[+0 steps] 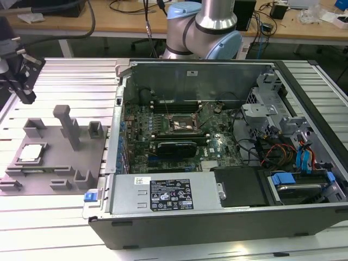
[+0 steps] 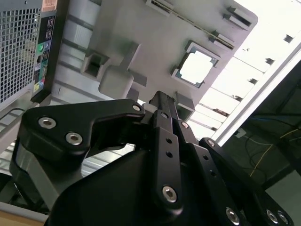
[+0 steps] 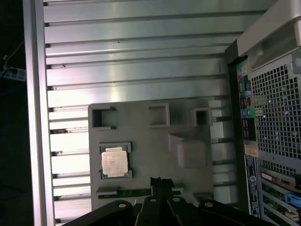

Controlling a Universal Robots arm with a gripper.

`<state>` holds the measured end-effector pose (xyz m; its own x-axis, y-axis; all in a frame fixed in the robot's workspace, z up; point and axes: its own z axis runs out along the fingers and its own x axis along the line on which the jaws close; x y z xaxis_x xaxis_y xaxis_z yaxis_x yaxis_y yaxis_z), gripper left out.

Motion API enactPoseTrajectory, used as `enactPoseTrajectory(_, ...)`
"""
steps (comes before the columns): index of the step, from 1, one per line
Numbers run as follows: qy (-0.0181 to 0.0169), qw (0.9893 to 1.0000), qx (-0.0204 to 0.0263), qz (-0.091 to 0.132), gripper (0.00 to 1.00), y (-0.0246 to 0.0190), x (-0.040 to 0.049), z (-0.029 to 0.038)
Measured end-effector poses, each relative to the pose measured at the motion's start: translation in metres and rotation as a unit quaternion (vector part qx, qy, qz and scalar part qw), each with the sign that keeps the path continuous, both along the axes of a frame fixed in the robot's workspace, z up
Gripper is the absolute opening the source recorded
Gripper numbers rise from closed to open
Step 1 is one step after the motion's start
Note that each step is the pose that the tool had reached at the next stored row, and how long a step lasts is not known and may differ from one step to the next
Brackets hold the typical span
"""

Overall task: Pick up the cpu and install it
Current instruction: 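Reach for the cpu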

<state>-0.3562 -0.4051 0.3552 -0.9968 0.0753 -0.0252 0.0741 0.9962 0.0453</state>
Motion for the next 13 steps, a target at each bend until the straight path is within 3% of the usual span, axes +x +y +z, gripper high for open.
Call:
enactPoseTrajectory(5, 0.0000, 1.0000, 0.0000, 0.000, 0.11, -0.0060, -0.0016, -0.0160)
enactPoseTrajectory(13, 0.0000, 1.0000, 0.0000, 0.000, 0.11, -0.0067, -0.0071, -0.0318)
